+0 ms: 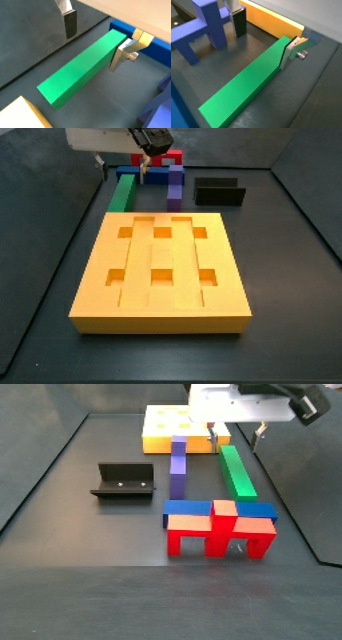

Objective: Pick up the green object. Move up. Move to above the board. Insert the green object.
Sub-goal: Pick up the green object.

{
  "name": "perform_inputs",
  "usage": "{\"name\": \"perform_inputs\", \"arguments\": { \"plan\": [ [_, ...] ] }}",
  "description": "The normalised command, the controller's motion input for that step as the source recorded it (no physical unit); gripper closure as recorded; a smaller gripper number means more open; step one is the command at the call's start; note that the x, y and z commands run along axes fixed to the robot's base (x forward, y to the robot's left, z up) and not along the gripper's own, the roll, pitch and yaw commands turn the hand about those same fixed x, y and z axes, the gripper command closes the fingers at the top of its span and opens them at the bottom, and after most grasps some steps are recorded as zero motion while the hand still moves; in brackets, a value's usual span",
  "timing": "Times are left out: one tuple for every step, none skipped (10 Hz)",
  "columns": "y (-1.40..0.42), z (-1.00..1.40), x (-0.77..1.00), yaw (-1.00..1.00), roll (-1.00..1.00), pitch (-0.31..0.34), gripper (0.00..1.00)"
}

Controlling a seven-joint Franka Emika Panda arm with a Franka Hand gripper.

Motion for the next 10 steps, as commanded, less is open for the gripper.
{"name": "perform_inputs", "arguments": {
  "plan": [
    [-0.08,-0.65,0.0,-0.06,0.31,0.037,0.0],
    [0.0,-0.49,-0.23,0.0,0.32,0.003,0.0],
    [0.08,-0.38,-0.31,0.0,0.23,0.0,0.0],
    [0.09,-0.47,-0.18,0.0,0.23,0.0,0.0],
    [0.1,-0.48,0.0,0.0,0.26,0.0,0.0],
    [0.02,-0.38,0.06,0.07,0.27,0.0,0.0],
    [0.0,-0.36,0.0,0.06,0.25,0.0,0.0],
    [0.0,-0.28,-0.01,0.04,0.25,0.0,0.0],
    [0.05,-0.18,0.0,0.03,0.2,0.0,0.0],
    [0.0,-0.04,-0.05,0.0,0.16,0.0,0.0]
  ]
}}
